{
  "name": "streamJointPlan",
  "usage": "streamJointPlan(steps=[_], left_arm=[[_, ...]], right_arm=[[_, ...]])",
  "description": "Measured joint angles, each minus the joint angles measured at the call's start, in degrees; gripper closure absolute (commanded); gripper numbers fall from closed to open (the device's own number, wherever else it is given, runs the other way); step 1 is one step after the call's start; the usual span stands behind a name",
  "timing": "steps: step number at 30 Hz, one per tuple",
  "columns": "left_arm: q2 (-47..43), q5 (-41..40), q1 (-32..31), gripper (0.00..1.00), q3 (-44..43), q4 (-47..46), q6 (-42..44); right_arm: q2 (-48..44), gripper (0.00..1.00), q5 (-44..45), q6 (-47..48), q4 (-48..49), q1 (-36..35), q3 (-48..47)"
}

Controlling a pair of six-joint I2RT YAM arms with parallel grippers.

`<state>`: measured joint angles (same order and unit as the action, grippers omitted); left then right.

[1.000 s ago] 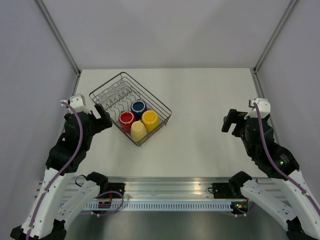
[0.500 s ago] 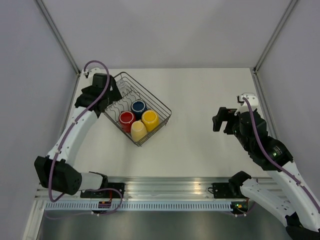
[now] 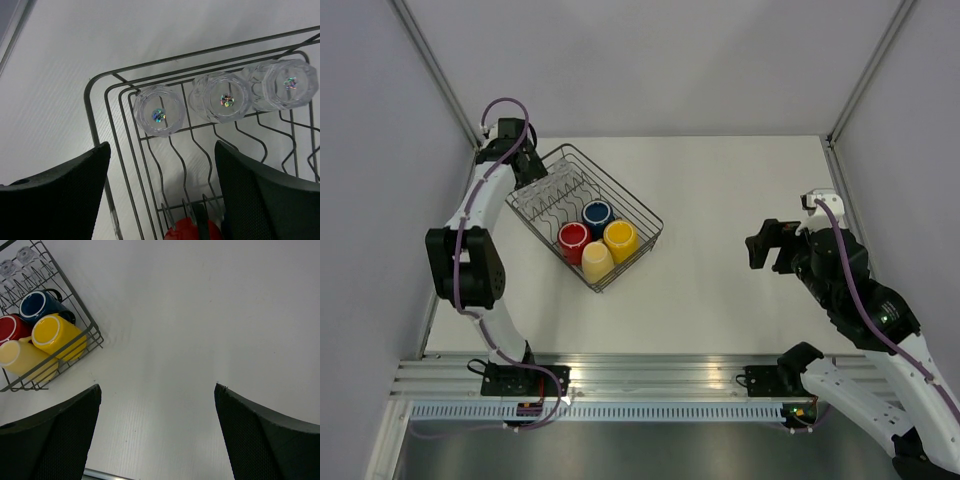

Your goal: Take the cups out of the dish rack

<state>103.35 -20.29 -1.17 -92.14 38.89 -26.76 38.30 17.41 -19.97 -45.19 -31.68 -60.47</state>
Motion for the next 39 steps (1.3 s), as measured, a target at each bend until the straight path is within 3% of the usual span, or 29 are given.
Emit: streamJointPlan(steps=[8, 16, 22, 30, 34, 39], left_arm=[[8.61, 1.05, 0.22, 0.16, -2.40, 0.26, 2.38], [11.21, 0.90, 0.74, 0.19, -3.23, 0.28, 3.80], [13.29, 0.96, 0.94, 0.28, -4.37, 0.39, 4.57], [13.92, 1.38, 3.08, 0.29, -4.94, 0.04, 4.81], [14.08, 1.49, 3.15, 0.39, -5.01, 0.07, 4.90], [14.47, 2.45, 3.19, 0.62, -5.11, 0.02, 5.25]], right_arm=[[0.57, 0.02, -0.33, 0.31, -0.33, 0.00, -0.35], [1.09, 0.02, -0.70, 0.72, -0.33, 0.00, -0.35], [1.88, 0.02, -1.01, 0.96, -0.33, 0.00, -0.35], [1.92, 0.02, -1.11, 1.33, -0.33, 0.00, -0.35], [1.97, 0.02, -1.22, 1.33, -0.33, 0.00, -0.35], [2.05, 0.02, -1.44, 1.38, -0.33, 0.00, -0.35]])
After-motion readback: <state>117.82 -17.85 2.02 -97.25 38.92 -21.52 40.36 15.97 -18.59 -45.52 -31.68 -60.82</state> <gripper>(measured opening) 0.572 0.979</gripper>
